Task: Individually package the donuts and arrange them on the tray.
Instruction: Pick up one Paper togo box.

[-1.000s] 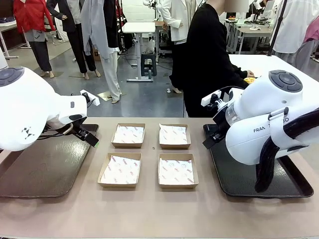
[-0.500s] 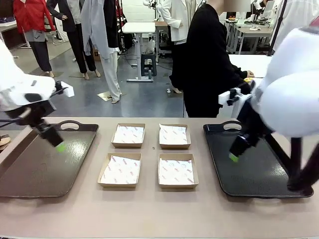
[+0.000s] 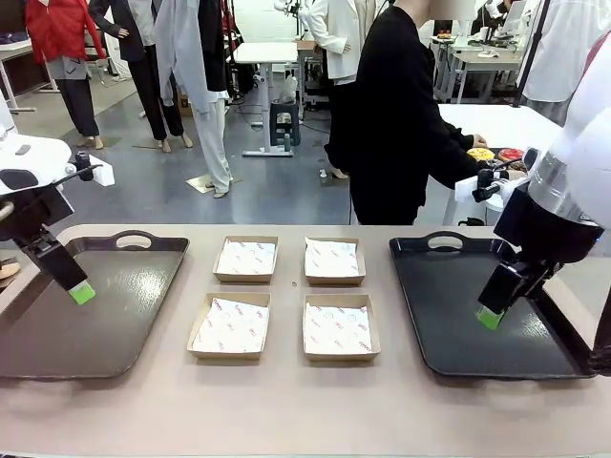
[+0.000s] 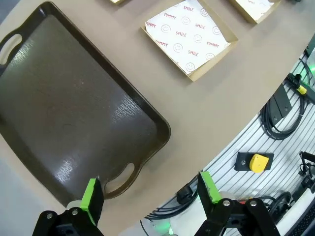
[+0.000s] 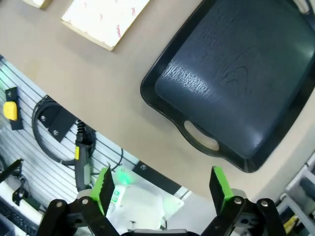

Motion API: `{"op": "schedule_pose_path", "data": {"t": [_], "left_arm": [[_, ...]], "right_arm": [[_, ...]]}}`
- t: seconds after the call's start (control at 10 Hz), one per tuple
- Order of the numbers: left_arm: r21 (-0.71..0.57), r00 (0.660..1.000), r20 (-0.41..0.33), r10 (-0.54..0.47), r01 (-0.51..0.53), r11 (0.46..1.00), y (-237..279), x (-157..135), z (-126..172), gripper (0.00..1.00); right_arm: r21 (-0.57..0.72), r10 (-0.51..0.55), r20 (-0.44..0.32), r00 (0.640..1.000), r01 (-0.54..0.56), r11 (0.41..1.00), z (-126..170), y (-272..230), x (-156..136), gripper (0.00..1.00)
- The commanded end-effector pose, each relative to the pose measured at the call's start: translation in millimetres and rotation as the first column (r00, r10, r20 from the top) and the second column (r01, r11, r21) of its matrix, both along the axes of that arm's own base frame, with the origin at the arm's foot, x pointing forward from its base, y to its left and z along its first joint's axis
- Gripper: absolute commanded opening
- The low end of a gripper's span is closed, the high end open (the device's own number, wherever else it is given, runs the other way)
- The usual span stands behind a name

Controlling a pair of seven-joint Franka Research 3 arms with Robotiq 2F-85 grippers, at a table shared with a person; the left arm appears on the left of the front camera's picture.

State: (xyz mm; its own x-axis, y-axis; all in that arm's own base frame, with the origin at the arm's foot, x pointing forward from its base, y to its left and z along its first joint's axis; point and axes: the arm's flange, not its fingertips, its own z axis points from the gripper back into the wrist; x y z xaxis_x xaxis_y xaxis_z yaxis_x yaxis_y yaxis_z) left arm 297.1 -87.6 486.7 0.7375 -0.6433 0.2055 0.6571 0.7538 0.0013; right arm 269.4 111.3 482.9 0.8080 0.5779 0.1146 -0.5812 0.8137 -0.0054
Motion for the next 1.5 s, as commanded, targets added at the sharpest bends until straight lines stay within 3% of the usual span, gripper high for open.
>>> {"op": "schedule_pose_path", "data": {"t": [0.0, 0.1, 0.2, 0.3, 0.4, 0.5, 0.6, 0.7, 1.0, 1.2, 1.4], "left_arm": [[-0.139, 1.0, -0.003, 0.0, 0.0, 0.99, 8.2, 8.9, 7.1, 1.0], [-0.383, 0.997, -0.074, -0.004, -0.025, 0.923, 18.4, 22.2, 12.0, 1.0], [-0.579, 0.993, -0.121, -0.001, -0.07, 0.812, 36.4, 24.6, 25.4, 1.0], [-0.749, 0.985, -0.173, 0.014, -0.141, 0.648, 62.5, 32.4, 33.1, 1.0], [-0.854, 0.969, -0.245, 0.024, -0.227, 0.469, 88.3, 41.5, 26.8, 1.0], [-0.885, 0.942, -0.335, 0.0, -0.314, 0.343, 109.3, 41.2, 16.9, 1.0], [-0.867, 0.903, -0.43, -0.016, -0.408, 0.286, 132.7, 41.9, 2.8, 1.0], [-0.832, 0.868, -0.497, 0.0, -0.477, 0.283, 156.4, 38.1, -9.6, 1.0], [-0.787, 0.815, -0.578, 0.044, -0.571, 0.234, 210.3, 20.9, -45.1, 1.0], [-0.764, 0.795, -0.598, 0.102, -0.603, 0.229, 231.2, 16.7, -54.7, 1.0], [-0.761, 0.792, -0.595, 0.135, -0.61, 0.222, 242.9, 10.8, -57.5, 1.0]], "right_arm": [[0.331, 0.051, -0.099, 0.994, -0.016, 0.943, 5.8, -16.7, 10.0, 1.0], [0.639, 0.097, -0.2, 0.975, 0.055, 0.767, 3.5, -50.8, 26.9, 1.0], [0.805, 0.093, -0.252, 0.963, 0.155, 0.573, -3.1, -81.3, 29.9, 1.0], [0.915, 0.089, -0.29, 0.953, 0.249, 0.316, -21.2, -127.4, 36.0, 1.0], [0.935, 0.077, -0.318, 0.945, 0.298, 0.192, -39.2, -149.3, 36.2, 1.0], [0.932, 0.062, -0.356, 0.933, 0.349, 0.098, -57.8, -174.2, 34.5, 1.0], [0.911, 0.048, -0.412, 0.91, 0.411, 0.041, -77.3, -193.3, 34.1, 1.0], [0.9, 0.041, -0.435, 0.899, 0.436, -0.007, -92.8, -208.4, 30.7, 1.0], [0.858, -0.029, -0.511, 0.859, 0.507, -0.082, -115.6, -256.2, 3.7, 1.0], [0.85, -0.082, -0.526, 0.847, 0.52, -0.085, -116.1, -269.7, -4.1, 1.0], [0.852, -0.097, -0.523, 0.847, 0.522, -0.032, -107.2, -270.5, -5.5, 1.0]]}}
